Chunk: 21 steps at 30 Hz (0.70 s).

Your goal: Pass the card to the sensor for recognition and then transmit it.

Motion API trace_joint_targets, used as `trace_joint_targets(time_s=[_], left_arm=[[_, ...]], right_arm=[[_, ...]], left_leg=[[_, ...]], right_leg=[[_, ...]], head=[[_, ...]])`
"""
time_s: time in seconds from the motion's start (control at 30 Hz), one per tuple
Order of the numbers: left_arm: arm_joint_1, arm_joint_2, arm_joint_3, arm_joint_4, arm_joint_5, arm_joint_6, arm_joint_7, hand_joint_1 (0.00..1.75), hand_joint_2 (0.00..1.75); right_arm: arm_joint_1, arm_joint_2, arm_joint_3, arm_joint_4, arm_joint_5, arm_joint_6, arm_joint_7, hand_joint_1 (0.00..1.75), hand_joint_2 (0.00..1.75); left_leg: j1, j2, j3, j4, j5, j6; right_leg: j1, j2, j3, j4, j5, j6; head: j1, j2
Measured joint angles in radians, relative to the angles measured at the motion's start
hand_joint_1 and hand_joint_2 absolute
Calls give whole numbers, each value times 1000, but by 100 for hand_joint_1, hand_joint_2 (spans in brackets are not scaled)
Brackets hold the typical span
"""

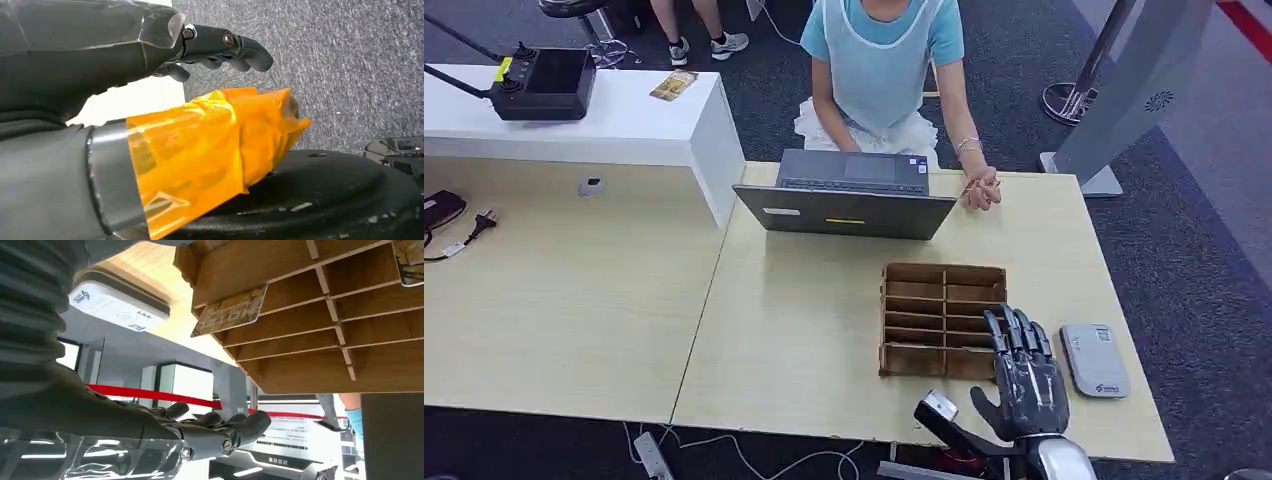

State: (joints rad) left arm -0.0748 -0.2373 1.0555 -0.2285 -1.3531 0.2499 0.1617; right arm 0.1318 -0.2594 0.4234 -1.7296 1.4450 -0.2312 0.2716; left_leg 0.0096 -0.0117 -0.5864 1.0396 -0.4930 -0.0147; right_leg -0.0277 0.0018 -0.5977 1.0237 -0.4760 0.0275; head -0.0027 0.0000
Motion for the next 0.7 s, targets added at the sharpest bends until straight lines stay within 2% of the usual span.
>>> trace_joint_targets(time_s=[0.7], left_arm=[[0,7,0,0,-10,-1,0,0,0]], right_arm=[[-39,36,0,59,11,-1,-8,0,175]], left_leg=[[0,0,0,0,0,0]], right_leg=[[0,0,0,0,0,0]], head=[[0,0]])
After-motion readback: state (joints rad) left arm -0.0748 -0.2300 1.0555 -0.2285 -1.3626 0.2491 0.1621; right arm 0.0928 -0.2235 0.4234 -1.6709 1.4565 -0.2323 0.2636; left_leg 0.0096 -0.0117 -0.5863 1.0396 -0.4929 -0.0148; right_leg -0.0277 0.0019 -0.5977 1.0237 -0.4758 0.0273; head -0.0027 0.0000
